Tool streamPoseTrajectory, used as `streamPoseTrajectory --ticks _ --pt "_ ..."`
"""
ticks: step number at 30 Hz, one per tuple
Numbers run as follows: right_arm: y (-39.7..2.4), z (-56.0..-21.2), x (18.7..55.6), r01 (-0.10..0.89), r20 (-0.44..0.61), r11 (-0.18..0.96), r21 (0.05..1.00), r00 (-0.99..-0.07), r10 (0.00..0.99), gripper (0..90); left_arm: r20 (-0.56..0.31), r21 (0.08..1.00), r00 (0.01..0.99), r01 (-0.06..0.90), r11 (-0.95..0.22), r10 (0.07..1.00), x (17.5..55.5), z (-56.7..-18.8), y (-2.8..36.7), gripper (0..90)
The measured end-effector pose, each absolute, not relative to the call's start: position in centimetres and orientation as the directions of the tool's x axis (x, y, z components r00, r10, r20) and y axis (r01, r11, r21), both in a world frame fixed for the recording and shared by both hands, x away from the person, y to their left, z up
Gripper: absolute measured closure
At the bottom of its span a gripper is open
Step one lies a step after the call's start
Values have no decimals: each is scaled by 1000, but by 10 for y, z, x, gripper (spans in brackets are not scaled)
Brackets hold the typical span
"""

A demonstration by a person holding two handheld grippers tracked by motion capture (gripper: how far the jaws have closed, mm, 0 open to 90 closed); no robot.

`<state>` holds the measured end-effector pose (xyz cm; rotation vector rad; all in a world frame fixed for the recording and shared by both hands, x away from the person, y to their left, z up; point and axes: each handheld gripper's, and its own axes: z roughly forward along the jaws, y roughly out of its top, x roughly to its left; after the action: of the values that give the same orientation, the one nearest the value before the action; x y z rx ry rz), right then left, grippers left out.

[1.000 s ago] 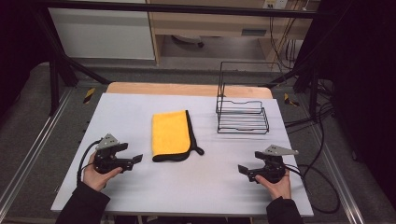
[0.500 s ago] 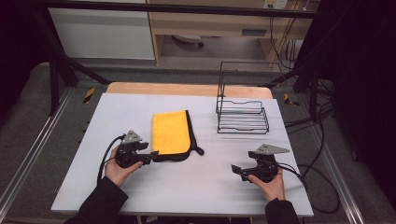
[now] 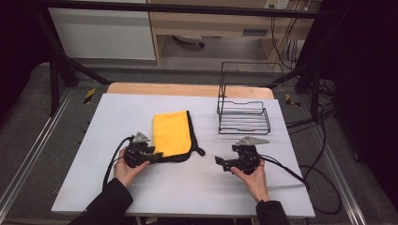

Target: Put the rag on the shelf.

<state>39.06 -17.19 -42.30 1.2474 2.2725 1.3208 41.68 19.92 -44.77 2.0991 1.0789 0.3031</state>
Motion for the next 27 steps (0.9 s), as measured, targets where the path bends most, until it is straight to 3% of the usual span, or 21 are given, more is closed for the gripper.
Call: streamPoseTrajectory --ticks 14,27 --pt "-89 -432 439 587 209 277 761 -626 751 254 -122 704 610 609 -365 783 415 -449 196 650" --pt "-69 -453 461 639 234 291 712 -607 760 449 -150 716 612 609 -342 777 414 -452 197 757"
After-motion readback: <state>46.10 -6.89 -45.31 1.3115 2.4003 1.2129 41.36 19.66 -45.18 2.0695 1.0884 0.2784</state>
